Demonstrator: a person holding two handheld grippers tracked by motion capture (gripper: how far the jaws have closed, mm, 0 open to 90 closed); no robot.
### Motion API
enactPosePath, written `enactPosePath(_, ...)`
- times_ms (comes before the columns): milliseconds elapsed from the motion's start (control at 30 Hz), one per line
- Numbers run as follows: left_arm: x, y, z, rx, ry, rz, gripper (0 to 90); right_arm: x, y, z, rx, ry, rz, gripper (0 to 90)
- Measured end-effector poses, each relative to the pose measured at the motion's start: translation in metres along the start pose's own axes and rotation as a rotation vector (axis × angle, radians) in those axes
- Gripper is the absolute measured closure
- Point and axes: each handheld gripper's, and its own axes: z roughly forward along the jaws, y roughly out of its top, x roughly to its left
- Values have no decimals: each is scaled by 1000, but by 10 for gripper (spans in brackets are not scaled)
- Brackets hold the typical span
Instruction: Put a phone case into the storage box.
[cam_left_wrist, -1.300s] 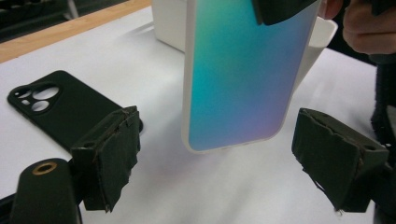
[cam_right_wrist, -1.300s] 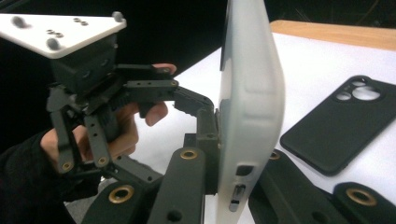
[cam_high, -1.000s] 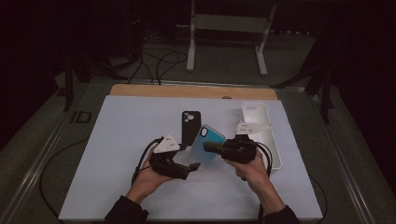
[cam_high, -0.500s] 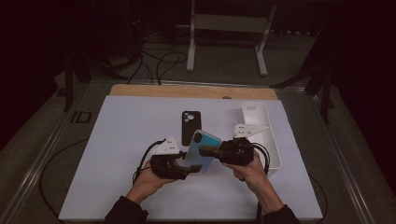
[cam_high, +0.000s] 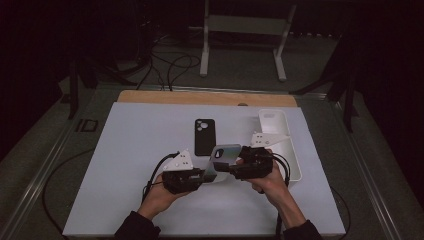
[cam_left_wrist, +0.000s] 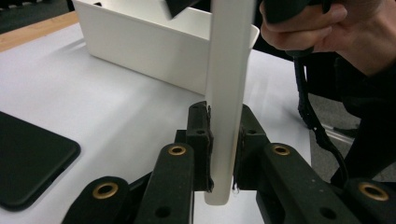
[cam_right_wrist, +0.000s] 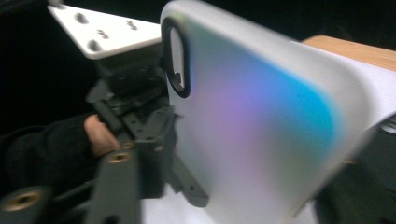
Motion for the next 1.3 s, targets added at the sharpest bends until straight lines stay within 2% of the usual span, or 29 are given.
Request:
enactPosePath(33, 0, 0, 1, 4, 9, 0, 805, 0, 0, 2, 12, -11, -3, 368)
enactPosePath(67, 0, 0, 1, 4, 15, 0, 807, 2, -1, 4, 35, -41, -22, 286)
enactPosePath(133, 0, 0, 1, 4, 15, 0, 807, 3, -1, 5, 47, -57, -25, 286)
enactPosePath(167, 0, 0, 1, 4, 15, 0, 807, 3, -1, 5, 47, -57, -25, 252)
enactPosePath(200, 2, -1, -3, 10, 44, -8, 807, 3, -1, 5, 47, -57, -25, 252)
enactPosePath(233, 2, -1, -4, 9, 48, -10, 808, 6, -1, 7, 64, -109, -31, 140)
enactPosePath(300, 3, -2, -5, 7, 56, -11, 808, 6, -1, 7, 62, -117, -29, 139)
enactPosePath(400, 3, -2, -6, 8, 77, -20, 808, 6, 0, 7, 72, -174, -17, 104)
enactPosePath(500, 4, -3, -5, 9, 103, -28, 808, 5, 0, 5, 72, -243, -2, 95)
enactPosePath(667, 4, -3, -4, 9, 144, -39, 808, 5, 2, 2, 61, -279, 22, 95)
enactPosePath(900, 2, -3, -2, 18, 209, -38, 808, 8, 6, 1, 26, -307, 67, 96)
enactPosePath(1133, 1, -3, 3, 26, 227, -44, 808, 10, 11, 5, 2, -321, 106, 104)
enactPosePath(1300, -1, -4, 6, 35, 247, -30, 808, 12, 14, 10, -25, -337, 137, 140)
